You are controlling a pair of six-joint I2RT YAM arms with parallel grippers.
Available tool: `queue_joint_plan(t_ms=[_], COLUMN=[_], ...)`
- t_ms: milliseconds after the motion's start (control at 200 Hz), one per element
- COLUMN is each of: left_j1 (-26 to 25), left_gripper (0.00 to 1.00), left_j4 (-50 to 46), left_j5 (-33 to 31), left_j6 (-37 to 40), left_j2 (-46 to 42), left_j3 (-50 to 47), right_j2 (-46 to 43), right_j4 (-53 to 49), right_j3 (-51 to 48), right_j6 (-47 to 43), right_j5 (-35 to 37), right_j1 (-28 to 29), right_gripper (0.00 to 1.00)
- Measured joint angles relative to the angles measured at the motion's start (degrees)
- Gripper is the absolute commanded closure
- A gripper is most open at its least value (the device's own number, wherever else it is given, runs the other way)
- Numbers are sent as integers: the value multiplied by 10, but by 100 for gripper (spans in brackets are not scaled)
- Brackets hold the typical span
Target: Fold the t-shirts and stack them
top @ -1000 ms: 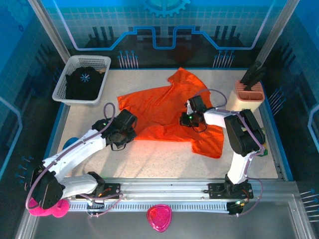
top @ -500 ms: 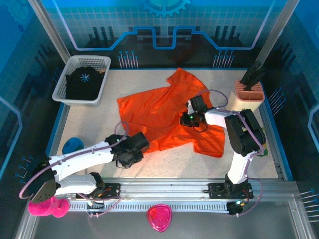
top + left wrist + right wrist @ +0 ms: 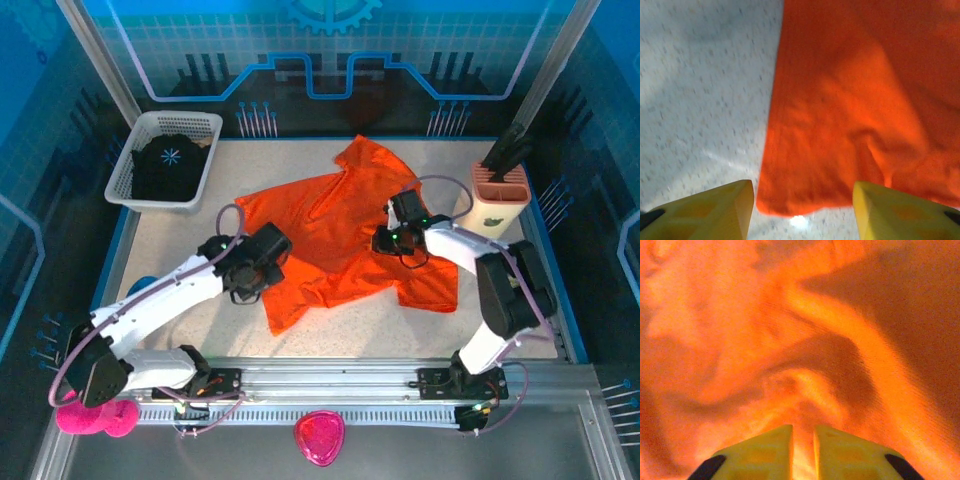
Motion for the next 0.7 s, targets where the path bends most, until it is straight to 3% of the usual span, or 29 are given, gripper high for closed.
queue_joint_plan(t_ms=[95, 310, 490, 701], left_j1=[37, 108, 160, 235], left_gripper=[46, 55, 61, 65], left_j4=[17, 82, 122, 132], left_j5=[-2, 11, 23, 58], left_j6=[55, 163, 231, 280], left_j2=[59, 223, 367, 517], left_j3=[25, 125, 260, 389], right_j2=[-67, -173, -234, -243], right_j4=[-22, -78, -123, -127], right_j3=[-8, -57, -102, -160], right_j6=[-6, -3, 16, 51], right_j5=[19, 57, 89, 97], right_j1=[0, -3, -12, -67], right_gripper=[69, 70, 77, 86])
